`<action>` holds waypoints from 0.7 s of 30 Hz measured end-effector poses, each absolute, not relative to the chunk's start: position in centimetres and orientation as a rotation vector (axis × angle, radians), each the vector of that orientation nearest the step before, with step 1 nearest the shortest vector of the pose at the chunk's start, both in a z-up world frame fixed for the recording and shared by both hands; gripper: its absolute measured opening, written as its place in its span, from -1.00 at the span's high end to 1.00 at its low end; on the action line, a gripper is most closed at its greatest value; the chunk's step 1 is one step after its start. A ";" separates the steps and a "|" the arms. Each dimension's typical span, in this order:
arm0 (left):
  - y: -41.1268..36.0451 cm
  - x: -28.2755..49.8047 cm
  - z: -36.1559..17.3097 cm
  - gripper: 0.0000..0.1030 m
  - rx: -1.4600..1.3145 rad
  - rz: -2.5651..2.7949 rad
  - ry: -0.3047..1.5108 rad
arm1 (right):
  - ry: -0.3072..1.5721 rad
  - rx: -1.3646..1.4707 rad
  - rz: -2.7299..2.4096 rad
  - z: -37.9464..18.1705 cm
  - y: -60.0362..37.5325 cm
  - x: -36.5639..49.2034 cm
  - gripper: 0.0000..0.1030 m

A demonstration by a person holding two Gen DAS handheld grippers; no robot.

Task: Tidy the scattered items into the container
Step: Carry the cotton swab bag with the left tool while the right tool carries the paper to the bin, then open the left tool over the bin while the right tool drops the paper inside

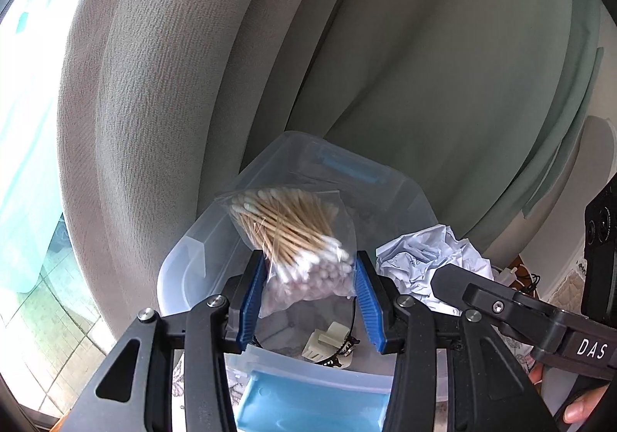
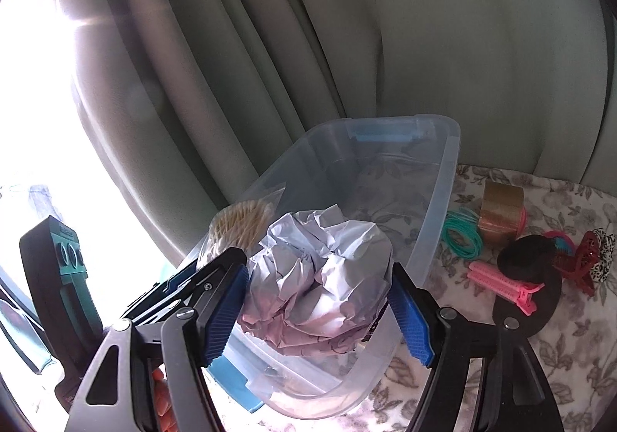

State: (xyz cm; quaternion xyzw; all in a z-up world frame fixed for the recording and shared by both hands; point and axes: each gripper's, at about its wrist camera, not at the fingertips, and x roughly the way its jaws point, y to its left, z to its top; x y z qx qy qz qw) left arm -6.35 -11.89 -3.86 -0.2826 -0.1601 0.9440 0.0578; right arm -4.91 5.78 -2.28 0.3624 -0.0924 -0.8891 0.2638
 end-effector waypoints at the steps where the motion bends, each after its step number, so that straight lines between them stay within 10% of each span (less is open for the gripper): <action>1: -11.9 -6.4 -3.9 0.09 -0.856 2.857 -0.486 | -0.247 0.980 -2.401 -2.4 5.6 -5.0 -0.47; 21: -10.9 -7.2 -3.7 -0.04 -0.906 2.836 -0.474 | -0.266 0.961 -2.428 -2.6 4.6 -5.6 -0.56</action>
